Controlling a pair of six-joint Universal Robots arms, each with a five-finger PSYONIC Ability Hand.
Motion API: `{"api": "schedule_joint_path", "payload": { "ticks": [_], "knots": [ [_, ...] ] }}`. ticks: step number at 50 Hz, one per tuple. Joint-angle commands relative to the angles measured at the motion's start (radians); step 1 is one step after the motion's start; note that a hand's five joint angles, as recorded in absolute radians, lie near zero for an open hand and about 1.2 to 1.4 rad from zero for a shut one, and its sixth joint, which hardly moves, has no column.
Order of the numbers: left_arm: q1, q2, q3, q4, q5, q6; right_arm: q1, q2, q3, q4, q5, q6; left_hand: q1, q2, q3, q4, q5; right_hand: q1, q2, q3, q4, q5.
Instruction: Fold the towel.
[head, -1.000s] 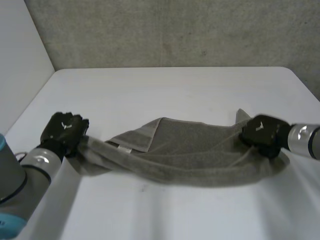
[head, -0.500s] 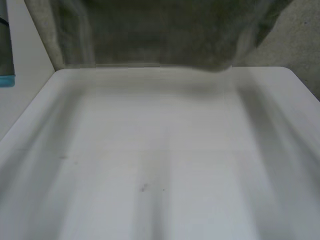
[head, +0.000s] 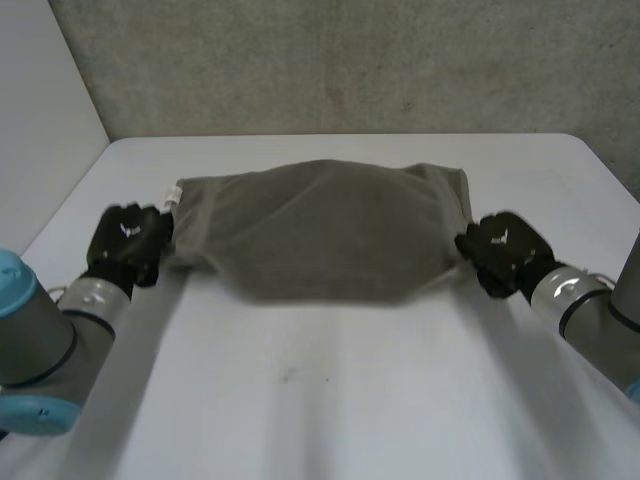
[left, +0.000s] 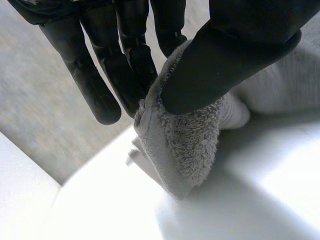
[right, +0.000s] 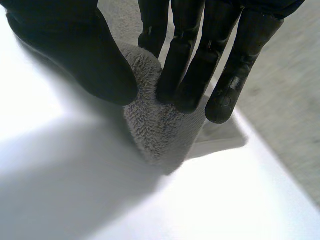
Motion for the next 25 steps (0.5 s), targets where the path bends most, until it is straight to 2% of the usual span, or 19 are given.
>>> {"api": "schedule_joint_path", "payload": {
  "ticks": [1,6,7,8,10,25],
  "knots": [
    [0.016,0.017,-0.028,-0.046,0.001,0.097,-0.027,0.003,-0.002,0.123,0.000,-0.009,0.192,0.178,0.179,0.179,0.179,0.421,0.225,0.210,0.202,0.239],
    [0.034,0.023,-0.028,-0.049,0.001,0.097,-0.060,0.003,0.002,0.128,-0.024,0.082,0.192,0.178,0.179,0.179,0.179,0.421,0.225,0.210,0.202,0.239],
    [0.043,0.024,-0.028,-0.049,0.001,0.097,-0.070,0.003,0.008,0.121,-0.041,0.105,0.192,0.178,0.179,0.179,0.179,0.295,0.098,0.083,0.075,0.112],
    [0.043,0.024,-0.028,-0.049,0.001,0.097,-0.071,0.003,0.008,0.121,-0.041,0.105,0.192,0.178,0.179,0.179,0.179,0.293,0.097,0.082,0.074,0.111],
    [0.049,0.023,-0.028,-0.049,0.001,0.096,-0.097,0.009,0.013,0.115,-0.075,0.133,0.192,0.178,0.179,0.179,0.179,0.018,-0.178,-0.193,-0.201,-0.164],
    [0.056,0.021,-0.029,-0.049,0.002,0.097,-0.140,0.035,-0.007,0.100,-0.092,0.119,0.192,0.178,0.179,0.179,0.179,-0.159,-0.355,-0.370,-0.378,-0.341]
  ]
}}
